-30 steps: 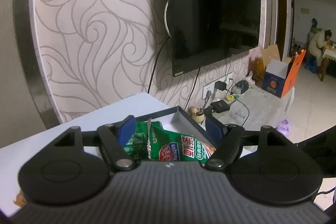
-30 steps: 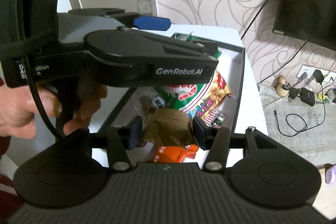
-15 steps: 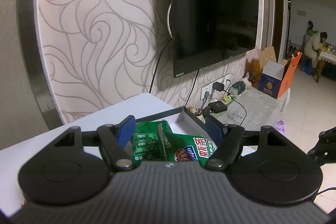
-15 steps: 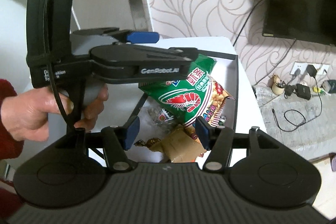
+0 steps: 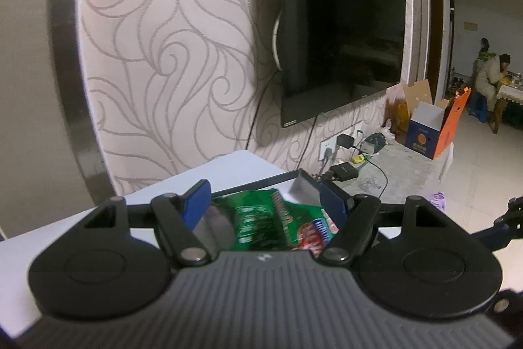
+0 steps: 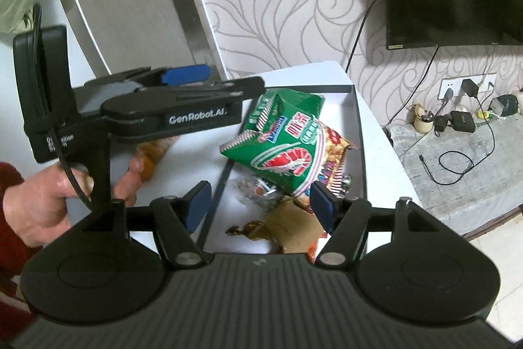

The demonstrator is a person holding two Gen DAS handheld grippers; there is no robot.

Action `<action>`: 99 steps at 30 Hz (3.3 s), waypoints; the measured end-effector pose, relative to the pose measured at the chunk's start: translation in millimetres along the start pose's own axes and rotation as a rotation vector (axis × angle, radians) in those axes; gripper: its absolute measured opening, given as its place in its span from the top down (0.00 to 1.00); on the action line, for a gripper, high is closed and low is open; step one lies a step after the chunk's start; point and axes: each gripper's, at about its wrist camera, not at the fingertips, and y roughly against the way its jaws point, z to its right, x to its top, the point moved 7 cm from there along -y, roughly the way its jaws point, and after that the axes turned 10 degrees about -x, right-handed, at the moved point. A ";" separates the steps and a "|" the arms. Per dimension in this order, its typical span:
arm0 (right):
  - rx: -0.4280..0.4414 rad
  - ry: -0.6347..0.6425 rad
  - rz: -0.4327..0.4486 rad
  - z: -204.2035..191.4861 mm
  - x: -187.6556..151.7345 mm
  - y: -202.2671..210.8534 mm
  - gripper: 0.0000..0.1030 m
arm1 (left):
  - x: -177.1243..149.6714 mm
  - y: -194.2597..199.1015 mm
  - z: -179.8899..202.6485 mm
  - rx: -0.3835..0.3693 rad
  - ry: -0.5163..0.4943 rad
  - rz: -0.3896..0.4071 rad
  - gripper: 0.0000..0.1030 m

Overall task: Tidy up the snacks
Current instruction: 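Open both grippers to release the bags into the box, then move both tools back toward the orange and peanut bag on the table, then grasp the orange with the left gripper while the right grasps the peanut bag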

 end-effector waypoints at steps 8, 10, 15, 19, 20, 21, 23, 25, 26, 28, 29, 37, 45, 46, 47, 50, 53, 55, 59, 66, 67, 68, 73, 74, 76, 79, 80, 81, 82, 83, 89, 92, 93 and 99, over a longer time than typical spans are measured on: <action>0.035 0.005 0.007 -30.7 3.1 -3.3 0.30 | -8.0 26.4 -28.8 0.045 0.021 -0.005 0.27; 0.048 0.013 0.005 -40.8 2.7 -5.2 0.30 | -10.7 32.2 -35.3 0.056 0.025 -0.005 0.27; 0.073 0.032 0.000 -63.1 0.8 -10.4 0.29 | -18.5 46.6 -49.1 0.072 0.039 -0.007 0.27; 0.100 0.059 -0.007 -84.3 1.2 -15.3 0.29 | -26.5 57.6 -60.9 0.089 0.057 -0.012 0.27; 0.105 0.065 -0.010 -88.5 0.7 -16.4 0.29 | -29.4 59.4 -63.4 0.094 0.061 -0.016 0.27; 0.109 0.070 -0.014 -92.4 0.4 -17.5 0.29 | -32.2 61.4 -65.9 0.097 0.065 -0.020 0.27; 0.115 0.080 -0.022 -100.0 -1.3 -20.1 0.29 | -37.2 65.3 -71.1 0.107 0.073 -0.025 0.27; 0.120 0.086 -0.031 -106.2 -2.7 -23.0 0.29 | -41.5 68.5 -75.9 0.113 0.090 -0.031 0.27; 0.121 0.088 -0.036 -108.9 -3.4 -24.1 0.29 | -43.2 69.9 -77.6 0.115 0.096 -0.033 0.27; 0.124 0.096 -0.046 -114.4 -3.9 -26.5 0.29 | -45.6 72.0 -80.7 0.121 0.101 -0.034 0.27; 0.125 0.099 -0.048 -115.7 -4.2 -27.1 0.29 | -46.2 72.5 -82.0 0.124 0.103 -0.035 0.27; 0.140 0.133 -0.068 -127.9 -2.2 -34.8 0.29 | -53.7 79.6 -92.0 0.145 0.129 -0.043 0.27; 0.159 0.161 -0.086 -136.5 1.1 -43.0 0.29 | -61.6 81.5 -102.2 0.168 0.150 -0.058 0.27; 0.160 0.165 -0.089 -137.2 1.5 -44.4 0.29 | -63.6 81.9 -103.8 0.173 0.152 -0.062 0.27; 0.162 0.168 -0.091 -138.0 2.0 -45.7 0.29 | -66.7 82.8 -106.1 0.181 0.153 -0.067 0.27; 0.163 0.178 -0.094 -139.4 4.4 -50.1 0.29 | -79.3 85.4 -115.0 0.202 0.159 -0.085 0.27; 0.160 0.186 -0.094 -139.6 6.4 -54.2 0.29 | -98.1 87.9 -127.2 0.232 0.165 -0.119 0.27; 0.154 0.187 -0.096 -138.2 7.0 -58.3 0.29 | -108.7 86.6 -134.9 0.244 0.180 -0.139 0.27; 0.151 0.192 -0.110 -138.8 7.8 -67.6 0.29 | -118.8 79.3 -140.1 0.237 0.195 -0.159 0.28; 0.165 0.222 -0.129 -157.2 21.8 -96.3 0.29 | -127.5 65.7 -130.3 0.178 0.178 -0.193 0.31; 0.166 0.220 -0.136 -160.8 23.8 -102.8 0.29 | -128.9 64.5 -129.6 0.169 0.178 -0.199 0.35; 0.169 0.219 -0.142 -164.6 26.0 -109.5 0.29 | -130.4 63.6 -129.8 0.173 0.175 -0.205 0.40; 0.174 0.207 -0.174 -190.1 34.5 -149.7 0.29 | -131.8 69.4 -139.4 0.182 0.189 -0.205 0.56; 0.172 0.204 -0.178 -196.2 35.9 -157.3 0.29 | -132.1 71.8 -141.2 0.174 0.202 -0.206 0.56; 0.171 0.206 -0.191 -207.1 38.4 -172.2 0.29 | -134.3 78.4 -141.8 0.178 0.206 -0.204 0.56; 0.169 0.223 -0.204 -224.9 40.3 -191.6 0.27 | -136.7 84.6 -139.1 0.171 0.206 -0.206 0.56; 0.158 0.229 -0.209 -229.2 40.8 -198.5 0.27 | -137.5 86.8 -138.6 0.168 0.210 -0.208 0.56; 0.145 0.229 -0.219 -232.5 41.0 -205.3 0.27 | -138.1 88.3 -138.5 0.165 0.213 -0.209 0.56; 0.140 0.223 -0.228 -235.5 40.7 -211.8 0.27 | -138.8 90.4 -138.5 0.162 0.215 -0.209 0.56; 0.144 0.214 -0.237 -238.7 39.7 -217.3 0.27 | -139.5 91.7 -139.0 0.158 0.216 -0.210 0.56; 0.128 0.227 -0.265 -252.3 33.6 -245.9 0.27 | -138.0 93.1 -143.1 0.145 0.222 -0.209 0.54; 0.127 0.308 -0.234 -257.0 31.4 -245.3 0.40 | -138.9 90.5 -146.8 0.141 0.228 -0.212 0.47; 0.129 0.313 -0.231 -255.9 31.8 -242.8 0.42 | -139.6 90.6 -146.6 0.139 0.229 -0.212 0.46; 0.134 0.270 -0.204 -237.4 39.4 -221.5 0.46 | -141.1 78.6 -144.3 0.111 0.216 -0.225 0.47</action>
